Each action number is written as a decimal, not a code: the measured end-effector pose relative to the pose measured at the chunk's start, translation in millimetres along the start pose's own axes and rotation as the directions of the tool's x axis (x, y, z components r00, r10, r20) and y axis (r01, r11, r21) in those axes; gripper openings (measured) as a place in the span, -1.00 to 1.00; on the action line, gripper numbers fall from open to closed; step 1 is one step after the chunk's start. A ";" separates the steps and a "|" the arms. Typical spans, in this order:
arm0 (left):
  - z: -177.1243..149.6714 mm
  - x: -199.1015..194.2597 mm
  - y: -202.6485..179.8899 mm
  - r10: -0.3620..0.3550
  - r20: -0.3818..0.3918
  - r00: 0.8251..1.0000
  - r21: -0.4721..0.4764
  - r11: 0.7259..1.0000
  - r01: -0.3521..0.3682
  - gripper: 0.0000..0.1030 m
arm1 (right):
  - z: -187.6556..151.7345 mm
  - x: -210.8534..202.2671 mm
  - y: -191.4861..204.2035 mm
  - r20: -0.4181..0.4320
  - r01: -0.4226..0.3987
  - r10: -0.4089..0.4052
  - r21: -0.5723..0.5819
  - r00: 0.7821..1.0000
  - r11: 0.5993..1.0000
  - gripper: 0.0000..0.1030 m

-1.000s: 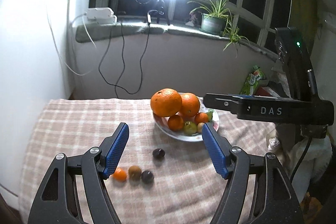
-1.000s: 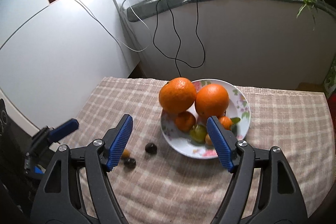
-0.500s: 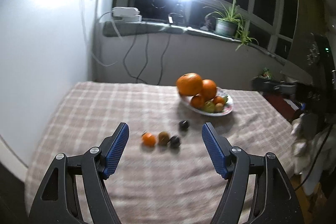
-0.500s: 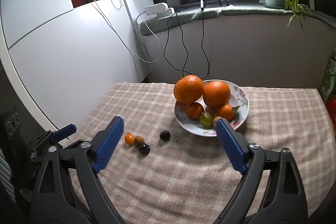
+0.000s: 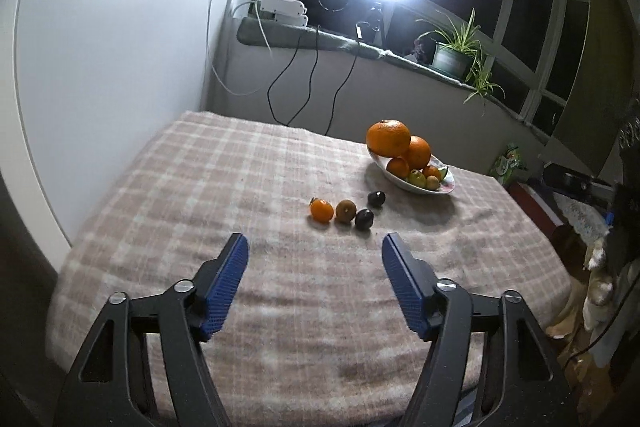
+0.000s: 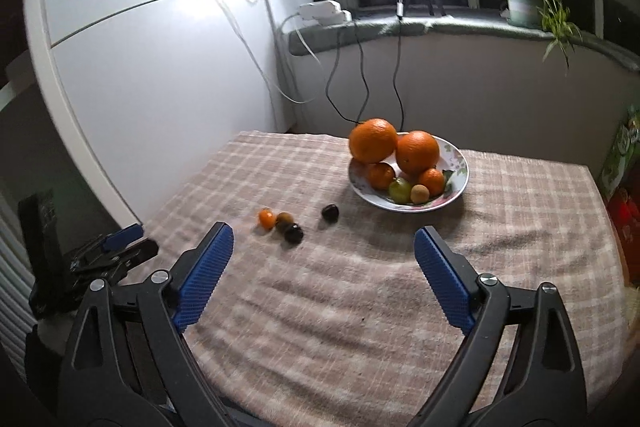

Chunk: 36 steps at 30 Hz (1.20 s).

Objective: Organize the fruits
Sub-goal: 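Withdraw both tools from the plate toward the remaining small fruits, then grasp the small stemmed tangerine with the left tool while the right tool grasps a dark plum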

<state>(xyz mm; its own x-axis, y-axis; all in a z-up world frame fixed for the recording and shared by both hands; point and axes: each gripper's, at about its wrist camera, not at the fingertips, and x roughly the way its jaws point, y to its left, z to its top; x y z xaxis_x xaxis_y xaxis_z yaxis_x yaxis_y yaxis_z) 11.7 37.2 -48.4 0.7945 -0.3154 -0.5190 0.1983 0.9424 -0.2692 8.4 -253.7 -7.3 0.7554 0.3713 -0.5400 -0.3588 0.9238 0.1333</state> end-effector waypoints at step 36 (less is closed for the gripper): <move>32.6 144.9 -1.8 -0.056 -0.246 0.968 0.044 0.997 0.069 -0.27 | -18.0 179.8 35.8 -0.293 -0.176 0.108 -0.216 0.950 0.960 -0.31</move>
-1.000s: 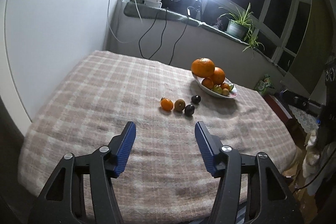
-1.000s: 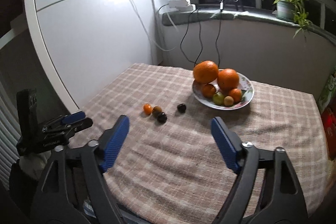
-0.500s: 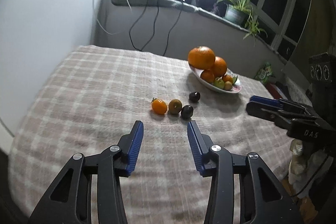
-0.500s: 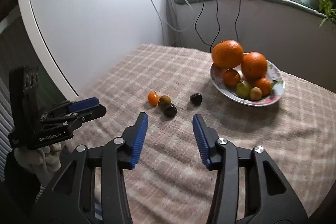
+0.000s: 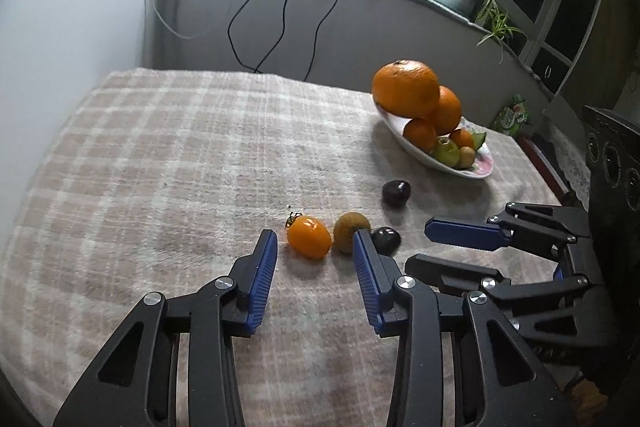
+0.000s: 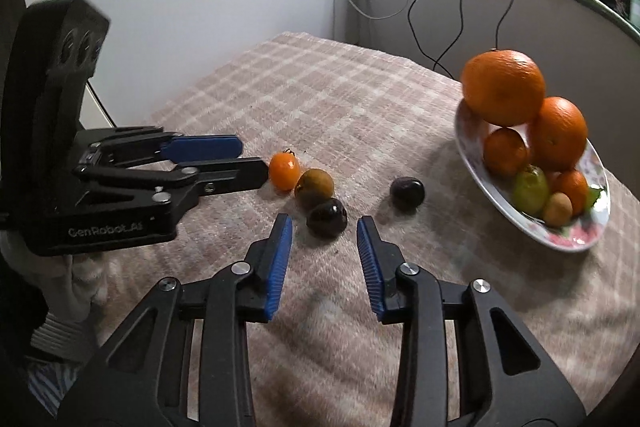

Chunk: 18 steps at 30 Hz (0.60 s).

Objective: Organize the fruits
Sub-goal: 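Grasp the small stemmed tangerine with the left tool while the right tool grasps a dark plum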

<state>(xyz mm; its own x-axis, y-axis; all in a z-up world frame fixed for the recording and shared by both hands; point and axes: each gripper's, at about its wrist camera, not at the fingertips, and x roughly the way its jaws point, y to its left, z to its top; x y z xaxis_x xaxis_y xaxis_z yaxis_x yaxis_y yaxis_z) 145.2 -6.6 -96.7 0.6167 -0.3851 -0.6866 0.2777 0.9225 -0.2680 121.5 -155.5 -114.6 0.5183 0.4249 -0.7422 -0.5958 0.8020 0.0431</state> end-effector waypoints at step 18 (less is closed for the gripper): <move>2.9 19.5 9.8 -0.024 -0.023 0.999 -0.063 0.998 0.022 -0.27 | 1.6 21.8 -8.6 -0.024 0.000 0.000 0.020 1.000 1.000 -0.31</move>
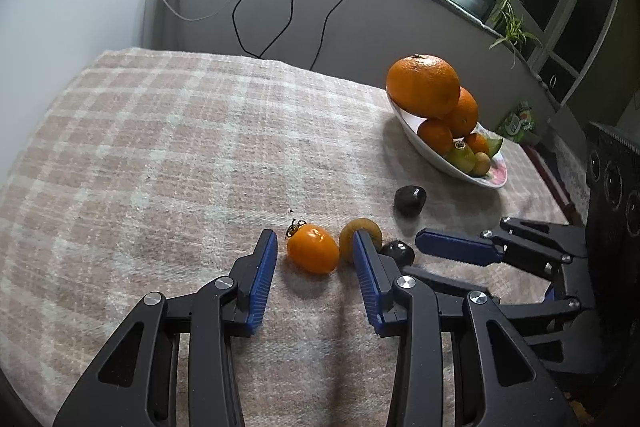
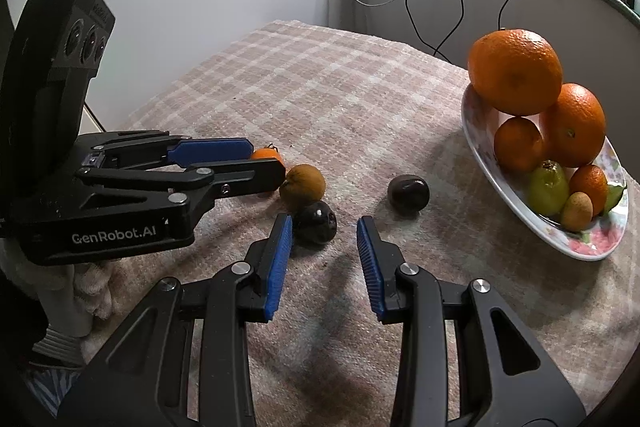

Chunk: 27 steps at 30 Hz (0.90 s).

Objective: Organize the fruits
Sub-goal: 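Grasp the small stemmed tangerine with the left tool while the right tool grasps a dark plum, then carry the tangerine and plum into the plate and open both tools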

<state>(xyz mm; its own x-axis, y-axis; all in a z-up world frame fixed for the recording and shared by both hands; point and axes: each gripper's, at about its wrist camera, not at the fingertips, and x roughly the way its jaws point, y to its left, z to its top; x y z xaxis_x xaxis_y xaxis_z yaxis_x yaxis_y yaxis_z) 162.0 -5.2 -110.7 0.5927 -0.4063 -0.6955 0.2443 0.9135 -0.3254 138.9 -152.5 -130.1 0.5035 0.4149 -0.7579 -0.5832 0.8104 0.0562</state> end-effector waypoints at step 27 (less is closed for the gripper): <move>-6.4 -12.2 6.0 -0.034 0.010 0.999 -0.057 0.998 0.034 -0.55 | -4.4 -10.1 -6.1 0.008 -0.015 0.014 0.048 1.000 0.999 -0.51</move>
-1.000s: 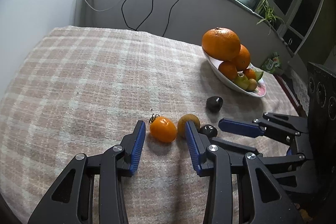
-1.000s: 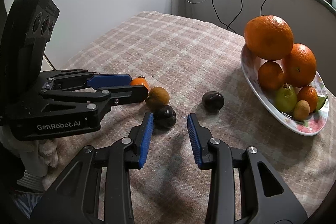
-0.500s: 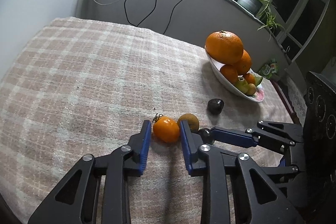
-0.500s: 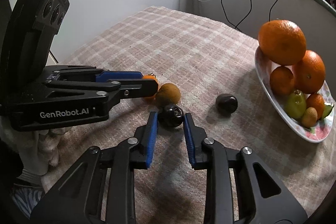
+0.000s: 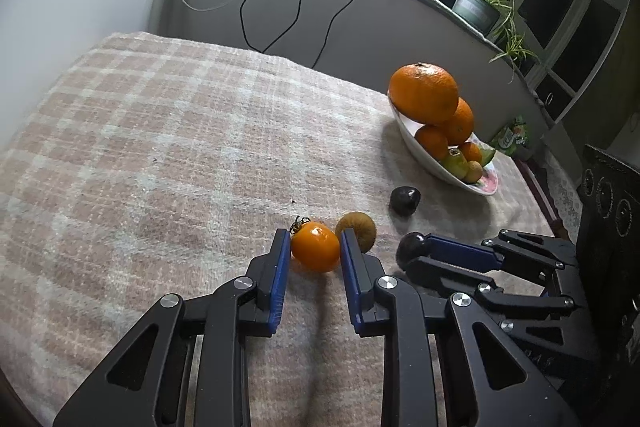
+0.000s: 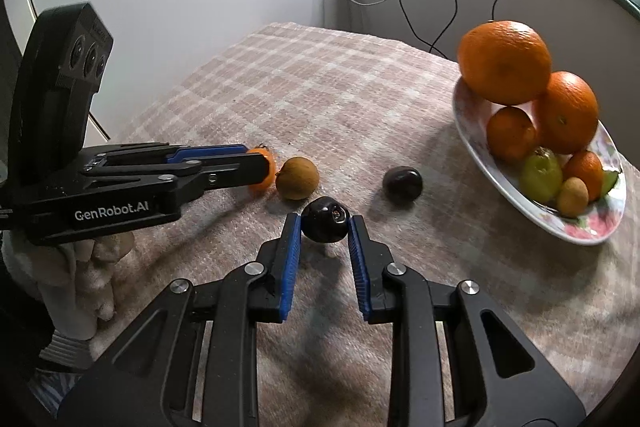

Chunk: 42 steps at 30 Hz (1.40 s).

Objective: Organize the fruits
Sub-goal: 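Carry the tangerine and plum into the plate and open both tools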

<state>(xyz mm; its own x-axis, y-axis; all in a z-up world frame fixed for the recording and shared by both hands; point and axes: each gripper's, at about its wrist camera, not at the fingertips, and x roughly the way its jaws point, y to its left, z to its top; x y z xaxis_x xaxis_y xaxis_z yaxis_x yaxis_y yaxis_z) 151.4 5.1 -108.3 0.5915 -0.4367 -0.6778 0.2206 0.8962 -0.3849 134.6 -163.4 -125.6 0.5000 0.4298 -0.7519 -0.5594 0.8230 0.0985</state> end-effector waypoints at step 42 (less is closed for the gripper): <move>27.4 66.4 -143.5 -0.038 0.147 0.988 0.171 0.985 0.013 -0.55 | 6.5 -90.8 -183.9 0.165 0.149 -0.203 0.291 0.965 0.945 -0.51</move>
<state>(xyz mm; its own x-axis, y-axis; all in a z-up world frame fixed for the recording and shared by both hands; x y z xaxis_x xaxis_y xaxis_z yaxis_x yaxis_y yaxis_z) 180.2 -150.4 -80.9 0.6899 -0.4546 -0.5633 0.3577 0.8906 -0.2808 196.4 -351.4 -71.2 0.7051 0.3095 -0.6380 -0.2622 0.9498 0.1710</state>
